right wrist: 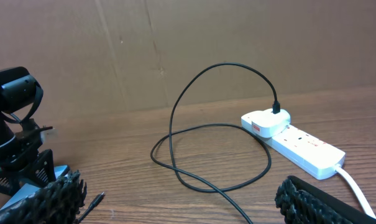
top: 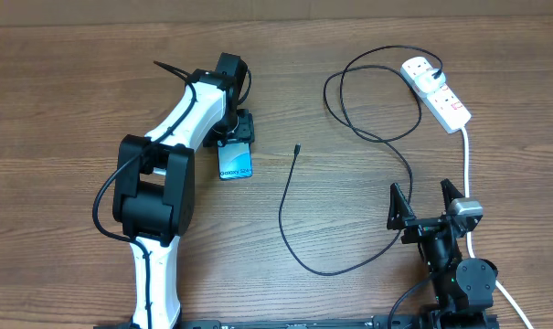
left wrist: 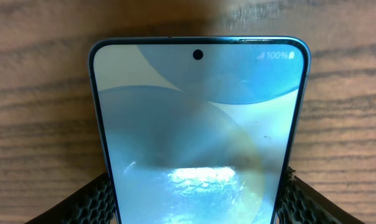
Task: Plug charger to phone and switch on socket
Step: 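Close the left gripper on the phone's top edge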
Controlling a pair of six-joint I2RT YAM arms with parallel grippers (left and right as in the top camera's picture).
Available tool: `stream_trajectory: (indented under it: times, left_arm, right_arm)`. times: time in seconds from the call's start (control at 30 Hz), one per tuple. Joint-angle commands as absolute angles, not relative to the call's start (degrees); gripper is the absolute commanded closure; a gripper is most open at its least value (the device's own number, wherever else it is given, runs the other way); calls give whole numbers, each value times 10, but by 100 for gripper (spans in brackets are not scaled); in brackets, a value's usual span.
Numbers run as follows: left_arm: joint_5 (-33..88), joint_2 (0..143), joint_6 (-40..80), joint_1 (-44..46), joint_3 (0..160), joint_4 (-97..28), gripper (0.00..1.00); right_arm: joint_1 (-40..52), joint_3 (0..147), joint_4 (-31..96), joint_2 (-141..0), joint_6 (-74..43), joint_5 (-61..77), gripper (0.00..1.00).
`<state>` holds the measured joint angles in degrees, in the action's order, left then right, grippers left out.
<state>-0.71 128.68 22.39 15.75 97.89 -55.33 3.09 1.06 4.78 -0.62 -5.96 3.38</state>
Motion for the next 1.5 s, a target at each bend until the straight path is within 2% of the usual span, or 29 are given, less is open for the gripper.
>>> stream_trajectory:
  times: [0.0, 0.37, 0.5, 0.6, 0.67, 0.73, 0.83, 0.9, 1.13, 1.47]
  left_arm:
    - [26, 1334, 238, 164, 969, -578, 35]
    - [31, 1334, 238, 164, 1034, -646, 36]
    - [35, 1334, 238, 164, 1053, -664, 43]
    - [34, 1334, 238, 164, 1054, -660, 44]
    - [24, 1334, 238, 164, 1054, -651, 43]
    - [11, 1334, 238, 164, 1054, -636, 36]
    - [-8, 1334, 241, 166, 1050, -615, 18]
    - [-6, 1334, 249, 168, 1050, -614, 13]
    - [-6, 1334, 260, 178, 1050, -630, 10]
    - [-4, 1334, 162, 192, 1040, -612, 13]
  right_arm:
    - [34, 4, 46, -2, -59, 26, 0]
    - [34, 4, 46, -2, -59, 25, 0]
    - [34, 4, 46, -2, -59, 25, 0]
    - [34, 4, 46, -2, -59, 26, 0]
    - [34, 4, 46, -2, -59, 26, 0]
    - [34, 4, 46, -2, -59, 26, 0]
    - [34, 4, 46, -2, -60, 27, 0]
    - [34, 4, 46, -2, -60, 27, 0]
    - [34, 4, 46, -2, -60, 27, 0]
    - [34, 4, 46, -2, -60, 27, 0]
